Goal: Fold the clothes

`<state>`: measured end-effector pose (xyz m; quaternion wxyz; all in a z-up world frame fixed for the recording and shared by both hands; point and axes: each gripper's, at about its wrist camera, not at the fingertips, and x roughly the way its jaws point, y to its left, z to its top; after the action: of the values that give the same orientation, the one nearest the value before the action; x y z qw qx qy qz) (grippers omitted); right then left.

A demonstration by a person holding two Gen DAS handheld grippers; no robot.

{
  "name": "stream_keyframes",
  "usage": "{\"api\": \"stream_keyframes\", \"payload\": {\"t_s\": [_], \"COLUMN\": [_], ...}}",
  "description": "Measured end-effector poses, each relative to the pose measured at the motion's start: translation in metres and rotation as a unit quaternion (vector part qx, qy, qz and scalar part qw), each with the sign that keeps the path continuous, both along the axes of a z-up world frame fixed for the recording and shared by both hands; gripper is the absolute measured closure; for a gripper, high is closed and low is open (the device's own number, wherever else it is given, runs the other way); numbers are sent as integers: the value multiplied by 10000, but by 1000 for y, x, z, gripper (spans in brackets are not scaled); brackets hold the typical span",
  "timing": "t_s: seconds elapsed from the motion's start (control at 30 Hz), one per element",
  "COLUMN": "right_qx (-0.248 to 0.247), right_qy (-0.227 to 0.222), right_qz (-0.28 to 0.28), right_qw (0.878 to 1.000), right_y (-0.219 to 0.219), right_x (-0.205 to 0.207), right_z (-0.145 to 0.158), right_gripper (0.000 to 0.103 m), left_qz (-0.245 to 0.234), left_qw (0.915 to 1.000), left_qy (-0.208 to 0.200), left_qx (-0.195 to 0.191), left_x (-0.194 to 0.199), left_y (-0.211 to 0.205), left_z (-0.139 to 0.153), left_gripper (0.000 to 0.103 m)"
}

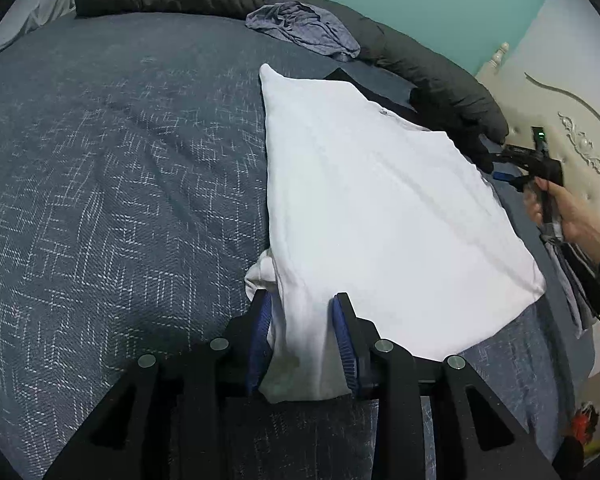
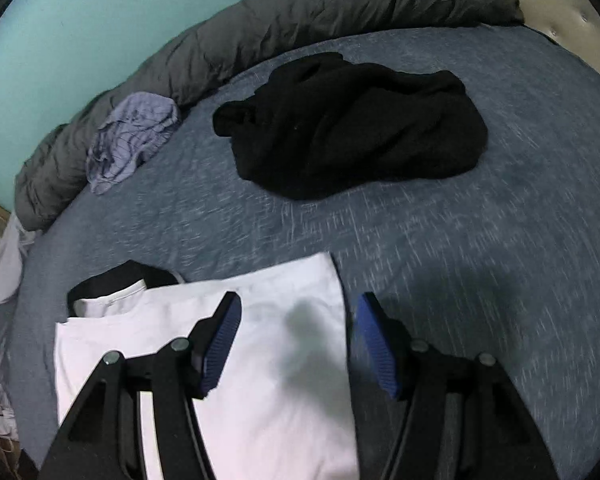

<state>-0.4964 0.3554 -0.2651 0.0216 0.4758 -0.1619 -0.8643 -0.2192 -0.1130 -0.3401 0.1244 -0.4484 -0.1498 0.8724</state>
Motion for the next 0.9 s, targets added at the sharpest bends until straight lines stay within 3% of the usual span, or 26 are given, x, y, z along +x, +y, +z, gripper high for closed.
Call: {"api": "stream_keyframes", "payload": {"t_s": [0.2, 0.23, 0.27, 0.4, 0.53, 0.7, 0.9], "right_qx": [449, 534, 597, 664, 914, 1260, 1418], "right_qy": [-151, -189, -224, -138, 234, 659, 301], "right_qz": [257, 309, 354, 413, 378, -77, 53], "right_qw": [9985, 9979, 9973, 9968, 9948, 9898, 9894], "right_y": [-9, -10, -10, -8, -8, 3, -8], "right_x": [-24, -26, -28, -30, -26, -23, -36], "right_z": [-25, -28, -32, -37, -24, 0, -10], "right_gripper": [42, 48, 63, 96, 100, 100, 99], "left_qz": [-22, -25, -29, -43, -63, -79, -88], "left_qw": [10000, 10000, 10000, 10000, 9999, 10000, 9999], "left_qy": [8, 9, 11, 18, 27, 31, 23], "left_qx": [-4, -5, -5, -60, -75, -48, -47], "left_x": [1, 2, 2, 2, 2, 3, 4], "left_y": [0, 0, 0, 2, 2, 1, 1], "left_z": [-1, -2, -2, -2, -2, -3, -3], "left_gripper": [68, 68, 68, 68, 67, 67, 67]}}
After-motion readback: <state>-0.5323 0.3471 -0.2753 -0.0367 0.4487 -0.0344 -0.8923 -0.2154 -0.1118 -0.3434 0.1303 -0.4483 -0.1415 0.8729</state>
